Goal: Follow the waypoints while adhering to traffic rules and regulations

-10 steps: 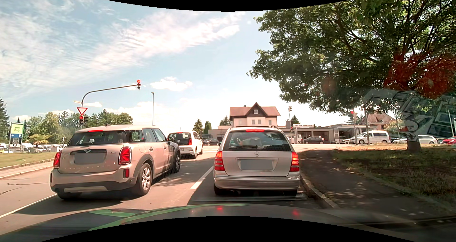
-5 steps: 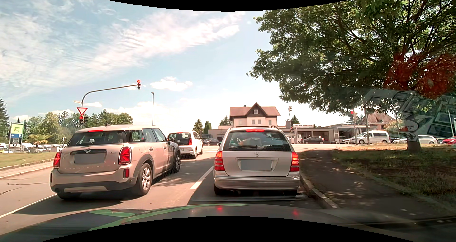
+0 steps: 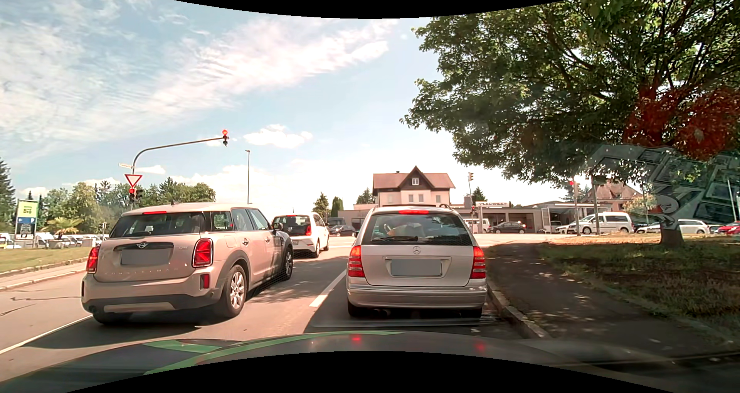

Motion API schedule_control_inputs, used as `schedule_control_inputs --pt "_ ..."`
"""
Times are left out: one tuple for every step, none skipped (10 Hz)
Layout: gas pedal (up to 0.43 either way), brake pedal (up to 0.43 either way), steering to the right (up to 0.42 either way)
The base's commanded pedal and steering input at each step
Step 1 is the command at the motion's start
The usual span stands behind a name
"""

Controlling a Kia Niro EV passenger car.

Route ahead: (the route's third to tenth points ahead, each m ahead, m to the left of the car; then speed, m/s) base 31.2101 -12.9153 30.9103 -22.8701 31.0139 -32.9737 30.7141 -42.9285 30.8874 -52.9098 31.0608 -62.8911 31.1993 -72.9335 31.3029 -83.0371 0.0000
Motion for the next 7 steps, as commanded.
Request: schedule_control_inputs --pt "0.0 0.287 0.081" --pt "0.0 0.287 0.081" --pt "0.0 0.287 0.081" --pt "0.0 0.287 0.08" --pt "0.0 0.287 0.081" --pt "0.0 0.287 0.081" --pt "0.0 0.287 0.08"
